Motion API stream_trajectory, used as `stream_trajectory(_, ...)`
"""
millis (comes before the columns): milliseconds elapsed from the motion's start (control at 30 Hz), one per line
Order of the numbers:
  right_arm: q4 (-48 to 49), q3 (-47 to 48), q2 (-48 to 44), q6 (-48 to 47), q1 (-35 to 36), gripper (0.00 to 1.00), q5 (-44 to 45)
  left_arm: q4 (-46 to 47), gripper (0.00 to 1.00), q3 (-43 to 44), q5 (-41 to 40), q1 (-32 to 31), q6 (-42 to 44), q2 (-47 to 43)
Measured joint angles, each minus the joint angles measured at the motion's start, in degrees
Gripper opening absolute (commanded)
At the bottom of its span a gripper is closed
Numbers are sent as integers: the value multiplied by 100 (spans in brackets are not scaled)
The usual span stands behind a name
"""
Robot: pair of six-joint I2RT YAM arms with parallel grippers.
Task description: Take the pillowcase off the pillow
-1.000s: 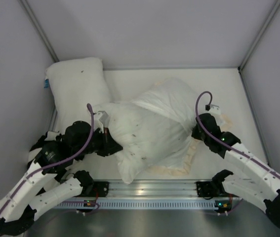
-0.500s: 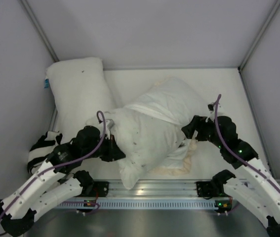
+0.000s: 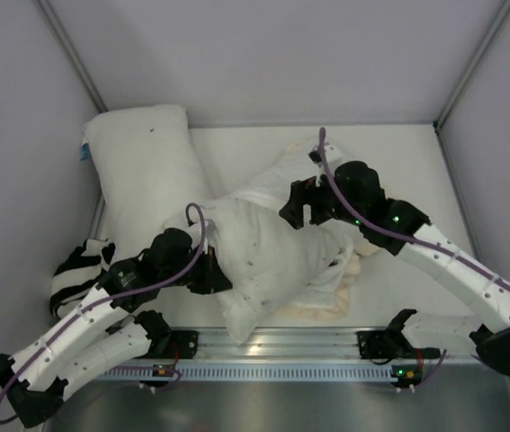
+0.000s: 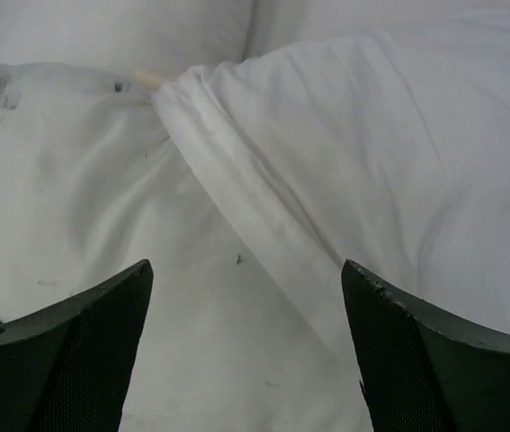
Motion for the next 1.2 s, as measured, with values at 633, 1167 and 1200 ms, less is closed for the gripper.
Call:
stream_trajectory(633,-87,1768,2669,-1215,848,75,1362,109,0,-153,146,2,-190,-345)
stream_trajectory(1167,61,1864,3504,-372,-87,0,2406,105,0,-50,140,37,-251,-675)
stream_trajectory(1200,114,1784,3501,-295,-297,0,2420,98,0,-2,116,37,-251,-697)
